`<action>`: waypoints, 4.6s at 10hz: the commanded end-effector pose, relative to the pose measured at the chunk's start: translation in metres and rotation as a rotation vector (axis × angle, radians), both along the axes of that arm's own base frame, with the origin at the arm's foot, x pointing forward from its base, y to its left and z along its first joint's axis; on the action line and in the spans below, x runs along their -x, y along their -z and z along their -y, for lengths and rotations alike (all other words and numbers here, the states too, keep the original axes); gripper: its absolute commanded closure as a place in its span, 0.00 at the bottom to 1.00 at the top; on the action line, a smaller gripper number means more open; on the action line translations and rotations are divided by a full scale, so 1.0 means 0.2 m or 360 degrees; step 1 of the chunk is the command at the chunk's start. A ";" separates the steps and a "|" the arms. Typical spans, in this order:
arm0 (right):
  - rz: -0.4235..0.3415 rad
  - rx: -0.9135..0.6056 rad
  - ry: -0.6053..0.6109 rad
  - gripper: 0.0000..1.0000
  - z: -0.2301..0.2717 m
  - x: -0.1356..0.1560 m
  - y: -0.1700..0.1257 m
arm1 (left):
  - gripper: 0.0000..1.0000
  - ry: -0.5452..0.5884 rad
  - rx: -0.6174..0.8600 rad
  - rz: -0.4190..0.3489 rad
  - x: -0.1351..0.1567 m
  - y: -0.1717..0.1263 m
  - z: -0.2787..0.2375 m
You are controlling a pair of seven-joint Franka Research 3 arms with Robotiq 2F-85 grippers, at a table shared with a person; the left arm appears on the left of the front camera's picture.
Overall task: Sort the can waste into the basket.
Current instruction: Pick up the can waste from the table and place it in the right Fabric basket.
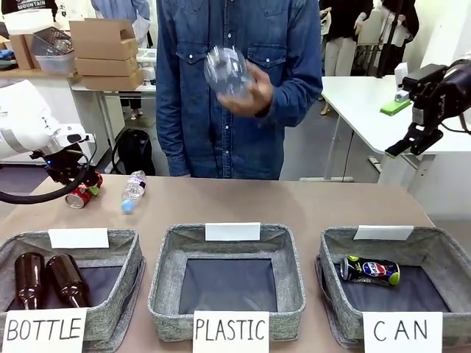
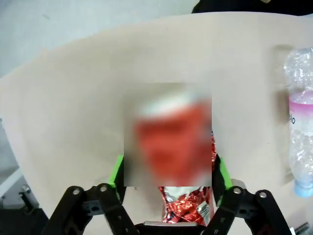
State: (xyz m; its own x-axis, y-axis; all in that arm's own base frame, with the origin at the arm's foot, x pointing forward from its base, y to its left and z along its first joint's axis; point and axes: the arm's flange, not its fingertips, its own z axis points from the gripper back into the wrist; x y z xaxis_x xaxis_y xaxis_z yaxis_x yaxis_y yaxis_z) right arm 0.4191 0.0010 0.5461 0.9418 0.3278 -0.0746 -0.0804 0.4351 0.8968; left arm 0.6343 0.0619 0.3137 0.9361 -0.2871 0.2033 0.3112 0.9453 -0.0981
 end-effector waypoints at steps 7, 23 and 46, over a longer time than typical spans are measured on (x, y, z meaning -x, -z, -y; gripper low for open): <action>0.0024 -0.0005 -0.0024 0.00 0.02 0.00 -0.01 | 1.00 -0.0002 0.0002 -0.0018 -0.01 -0.02 -0.02; 0.0024 -0.0005 -0.0024 0.00 0.02 0.00 -0.01 | 1.00 0.1505 -0.0004 0.0518 1.49 -0.75 0.03; 0.0117 0.0308 0.0902 0.00 1.25 0.79 -0.54 | 0.63 0.2893 0.0563 0.0859 1.43 -0.70 3.64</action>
